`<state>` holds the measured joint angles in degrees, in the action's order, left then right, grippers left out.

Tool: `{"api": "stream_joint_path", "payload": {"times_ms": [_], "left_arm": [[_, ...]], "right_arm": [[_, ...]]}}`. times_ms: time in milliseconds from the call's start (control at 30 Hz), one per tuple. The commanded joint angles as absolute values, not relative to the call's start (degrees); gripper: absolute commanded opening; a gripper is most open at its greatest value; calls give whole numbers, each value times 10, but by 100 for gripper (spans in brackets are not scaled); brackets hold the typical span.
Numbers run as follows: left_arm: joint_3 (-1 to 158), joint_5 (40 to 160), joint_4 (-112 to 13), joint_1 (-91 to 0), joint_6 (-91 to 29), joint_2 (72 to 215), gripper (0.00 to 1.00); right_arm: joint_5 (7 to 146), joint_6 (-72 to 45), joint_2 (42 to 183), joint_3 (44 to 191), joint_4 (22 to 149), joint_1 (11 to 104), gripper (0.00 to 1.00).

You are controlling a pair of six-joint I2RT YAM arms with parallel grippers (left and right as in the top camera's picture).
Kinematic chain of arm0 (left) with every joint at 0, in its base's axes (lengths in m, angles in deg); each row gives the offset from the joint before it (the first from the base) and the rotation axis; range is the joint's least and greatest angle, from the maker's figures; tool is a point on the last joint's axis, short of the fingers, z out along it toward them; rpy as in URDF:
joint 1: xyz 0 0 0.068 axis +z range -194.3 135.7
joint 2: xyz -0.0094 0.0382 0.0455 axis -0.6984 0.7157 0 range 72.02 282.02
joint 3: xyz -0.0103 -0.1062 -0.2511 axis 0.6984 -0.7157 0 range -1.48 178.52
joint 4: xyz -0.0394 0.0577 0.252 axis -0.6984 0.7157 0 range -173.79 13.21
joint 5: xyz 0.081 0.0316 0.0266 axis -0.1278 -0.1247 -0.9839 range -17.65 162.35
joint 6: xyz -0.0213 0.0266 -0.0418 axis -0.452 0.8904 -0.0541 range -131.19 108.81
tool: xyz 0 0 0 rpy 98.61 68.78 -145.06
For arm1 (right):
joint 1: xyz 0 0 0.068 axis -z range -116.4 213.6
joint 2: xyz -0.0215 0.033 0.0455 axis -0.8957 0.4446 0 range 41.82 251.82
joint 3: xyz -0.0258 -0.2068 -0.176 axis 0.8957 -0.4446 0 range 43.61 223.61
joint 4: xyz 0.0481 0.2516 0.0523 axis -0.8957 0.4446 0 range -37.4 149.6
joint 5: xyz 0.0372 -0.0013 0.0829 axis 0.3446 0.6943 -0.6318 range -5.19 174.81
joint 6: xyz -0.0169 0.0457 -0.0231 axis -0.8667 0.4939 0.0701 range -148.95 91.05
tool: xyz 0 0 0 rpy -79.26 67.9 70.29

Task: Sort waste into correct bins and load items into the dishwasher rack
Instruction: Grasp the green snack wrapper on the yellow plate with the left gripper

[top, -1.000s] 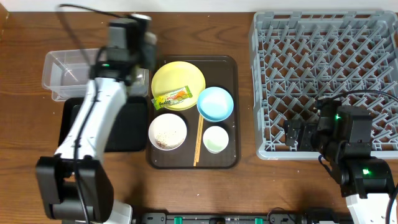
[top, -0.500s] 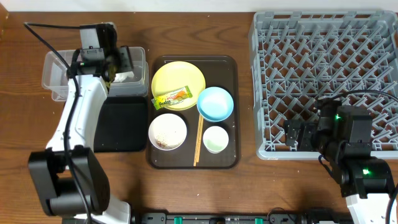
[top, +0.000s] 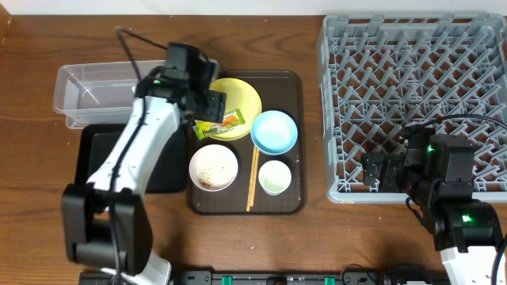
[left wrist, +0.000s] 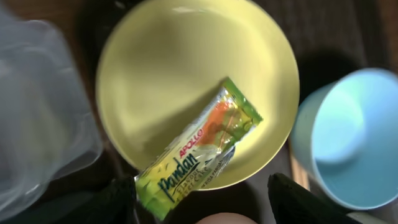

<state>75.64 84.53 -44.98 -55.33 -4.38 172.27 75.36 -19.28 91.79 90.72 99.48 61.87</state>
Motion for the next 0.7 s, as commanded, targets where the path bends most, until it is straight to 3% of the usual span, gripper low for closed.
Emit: {"api": "stream_joint_path", "payload": {"times_ms": [0,400,500,567,667], "left_arm": [[756,845,-445,-560,46,1764,71],[756,828,-456,-560,68,1860,70],[756,828,-454,-560,68,1872,55],[756,828,-455,-560,68,1873,38],[762,828,-457,-560,68,1868,22]], "right_arm": [[749,-187,916,920,997,622,99],[749,-187,916,920,998,622,99],[749,-187,916,920,998,622,99],[749,-187,916,920,998,622,99],[749,-187,916,920,998,622,99]]}}
